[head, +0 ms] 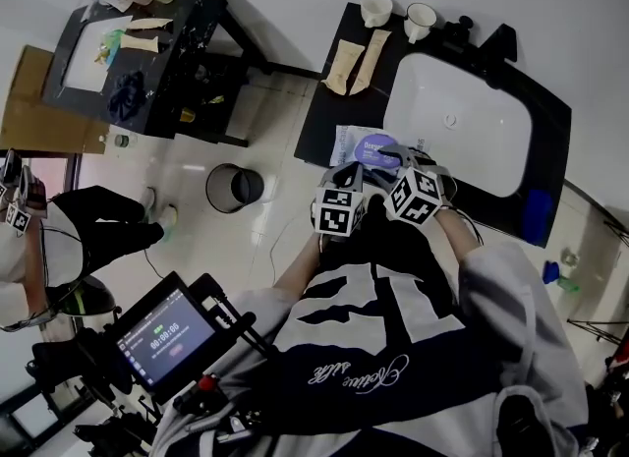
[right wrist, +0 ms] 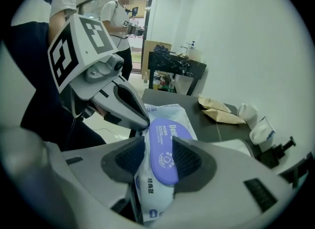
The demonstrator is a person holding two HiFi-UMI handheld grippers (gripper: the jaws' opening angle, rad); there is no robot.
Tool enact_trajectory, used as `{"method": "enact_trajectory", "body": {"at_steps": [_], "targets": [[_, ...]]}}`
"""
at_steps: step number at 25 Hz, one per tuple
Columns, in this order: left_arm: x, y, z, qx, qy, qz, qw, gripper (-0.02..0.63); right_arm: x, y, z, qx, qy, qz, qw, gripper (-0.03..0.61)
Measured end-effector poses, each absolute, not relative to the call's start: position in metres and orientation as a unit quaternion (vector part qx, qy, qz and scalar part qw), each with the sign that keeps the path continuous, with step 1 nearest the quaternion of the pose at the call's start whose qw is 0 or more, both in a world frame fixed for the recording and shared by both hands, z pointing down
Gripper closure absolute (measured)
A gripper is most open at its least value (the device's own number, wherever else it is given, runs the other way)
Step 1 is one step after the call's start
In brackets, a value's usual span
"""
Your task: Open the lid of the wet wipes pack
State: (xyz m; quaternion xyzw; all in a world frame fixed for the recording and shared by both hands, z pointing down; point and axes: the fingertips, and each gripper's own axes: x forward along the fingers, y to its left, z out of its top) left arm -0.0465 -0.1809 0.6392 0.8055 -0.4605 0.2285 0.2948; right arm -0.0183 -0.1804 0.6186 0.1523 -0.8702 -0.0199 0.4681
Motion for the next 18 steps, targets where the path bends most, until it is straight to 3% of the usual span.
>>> {"method": "enact_trajectory", "body": {"at_steps": [10, 18], "targets": [[-0.042, -0.179, 0.641, 0.814, -0.451, 0.219, 0.292, 0.615, -0.019, -0.188, 0.606, 0.172, -0.876, -0.010, 0.451, 0.410], [-0.040, -0.176, 0.643, 0.815, -0.449, 0.225, 0.289, 0.615, -0.020, -0.182, 0.623, 0.142, -0.866, -0.035, 0.479, 0.410]]}}
